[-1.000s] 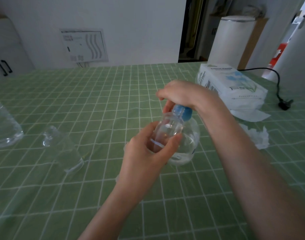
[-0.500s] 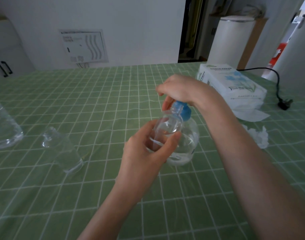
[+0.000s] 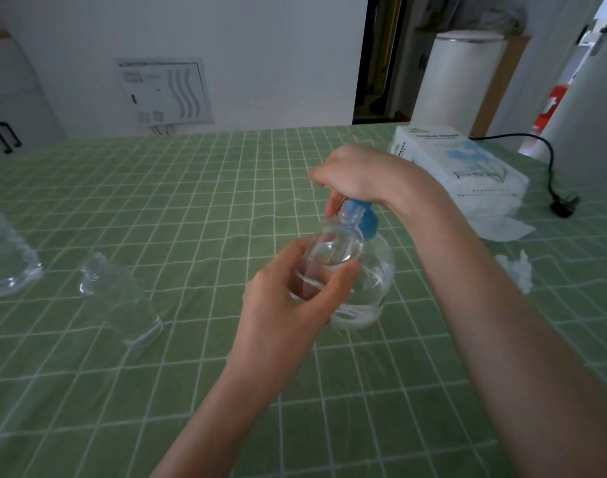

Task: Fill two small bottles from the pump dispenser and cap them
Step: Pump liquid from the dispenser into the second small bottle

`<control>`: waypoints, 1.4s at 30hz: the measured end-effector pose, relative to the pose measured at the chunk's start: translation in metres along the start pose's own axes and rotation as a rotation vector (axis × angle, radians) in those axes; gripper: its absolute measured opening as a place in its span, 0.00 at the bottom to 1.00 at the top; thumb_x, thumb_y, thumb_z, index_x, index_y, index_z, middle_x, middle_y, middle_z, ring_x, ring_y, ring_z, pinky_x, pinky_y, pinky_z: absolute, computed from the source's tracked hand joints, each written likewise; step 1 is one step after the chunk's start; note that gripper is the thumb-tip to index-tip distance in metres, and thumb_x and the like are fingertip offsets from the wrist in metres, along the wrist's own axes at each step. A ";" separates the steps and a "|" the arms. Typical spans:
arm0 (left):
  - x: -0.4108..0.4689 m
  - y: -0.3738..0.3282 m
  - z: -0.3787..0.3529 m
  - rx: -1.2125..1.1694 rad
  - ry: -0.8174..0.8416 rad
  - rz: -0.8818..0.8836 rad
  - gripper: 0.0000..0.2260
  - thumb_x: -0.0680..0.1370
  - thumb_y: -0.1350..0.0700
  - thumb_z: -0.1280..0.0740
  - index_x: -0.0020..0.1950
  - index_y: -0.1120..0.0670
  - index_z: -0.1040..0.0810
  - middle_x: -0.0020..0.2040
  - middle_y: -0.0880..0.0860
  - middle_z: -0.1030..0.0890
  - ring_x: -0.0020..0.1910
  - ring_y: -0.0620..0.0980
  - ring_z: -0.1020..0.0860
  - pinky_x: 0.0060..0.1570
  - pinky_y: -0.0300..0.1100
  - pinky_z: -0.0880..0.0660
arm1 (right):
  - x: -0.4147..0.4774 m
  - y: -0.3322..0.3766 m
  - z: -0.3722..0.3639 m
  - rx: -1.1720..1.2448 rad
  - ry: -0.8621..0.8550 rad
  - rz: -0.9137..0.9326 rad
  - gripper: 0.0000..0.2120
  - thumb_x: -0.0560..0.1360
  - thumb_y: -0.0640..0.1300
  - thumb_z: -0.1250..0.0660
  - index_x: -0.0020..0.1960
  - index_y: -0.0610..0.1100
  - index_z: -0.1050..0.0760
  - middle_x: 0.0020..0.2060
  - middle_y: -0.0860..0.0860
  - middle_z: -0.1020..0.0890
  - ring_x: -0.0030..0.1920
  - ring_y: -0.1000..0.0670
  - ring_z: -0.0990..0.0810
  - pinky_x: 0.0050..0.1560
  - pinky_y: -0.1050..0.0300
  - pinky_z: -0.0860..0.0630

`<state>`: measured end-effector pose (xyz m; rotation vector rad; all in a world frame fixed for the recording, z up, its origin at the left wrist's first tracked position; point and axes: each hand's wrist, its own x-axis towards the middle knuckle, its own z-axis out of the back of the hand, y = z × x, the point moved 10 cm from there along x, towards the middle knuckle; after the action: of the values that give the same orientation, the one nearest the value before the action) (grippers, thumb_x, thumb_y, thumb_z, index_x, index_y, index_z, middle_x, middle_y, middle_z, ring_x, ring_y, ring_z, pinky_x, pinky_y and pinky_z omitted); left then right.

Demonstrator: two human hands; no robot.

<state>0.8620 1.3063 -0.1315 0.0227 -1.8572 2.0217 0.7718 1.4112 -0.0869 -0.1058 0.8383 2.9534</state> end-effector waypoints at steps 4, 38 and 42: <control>0.000 0.000 0.000 -0.001 -0.003 -0.001 0.11 0.66 0.42 0.33 0.46 0.43 0.21 0.31 0.41 0.19 0.26 0.37 0.23 0.25 0.28 0.30 | 0.000 0.001 0.001 0.005 0.001 -0.008 0.17 0.78 0.47 0.43 0.59 0.38 0.24 0.48 0.43 0.16 0.52 0.45 0.20 0.45 0.52 0.32; 0.000 0.003 0.000 0.007 -0.016 0.004 0.11 0.66 0.42 0.32 0.46 0.44 0.21 0.31 0.42 0.19 0.26 0.36 0.22 0.25 0.27 0.30 | 0.002 -0.004 -0.007 0.052 0.026 -0.020 0.17 0.79 0.47 0.44 0.60 0.38 0.25 0.52 0.41 0.18 0.54 0.42 0.21 0.50 0.52 0.31; -0.001 0.004 -0.001 -0.005 -0.011 0.006 0.12 0.66 0.43 0.31 0.46 0.45 0.21 0.31 0.42 0.19 0.27 0.36 0.22 0.26 0.27 0.30 | 0.000 -0.007 -0.012 0.058 0.034 -0.024 0.17 0.78 0.47 0.44 0.58 0.38 0.25 0.51 0.41 0.18 0.52 0.41 0.20 0.51 0.51 0.29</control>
<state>0.8617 1.3068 -0.1361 0.0266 -1.8706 2.0248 0.7728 1.4110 -0.1012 -0.1623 0.9197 2.9098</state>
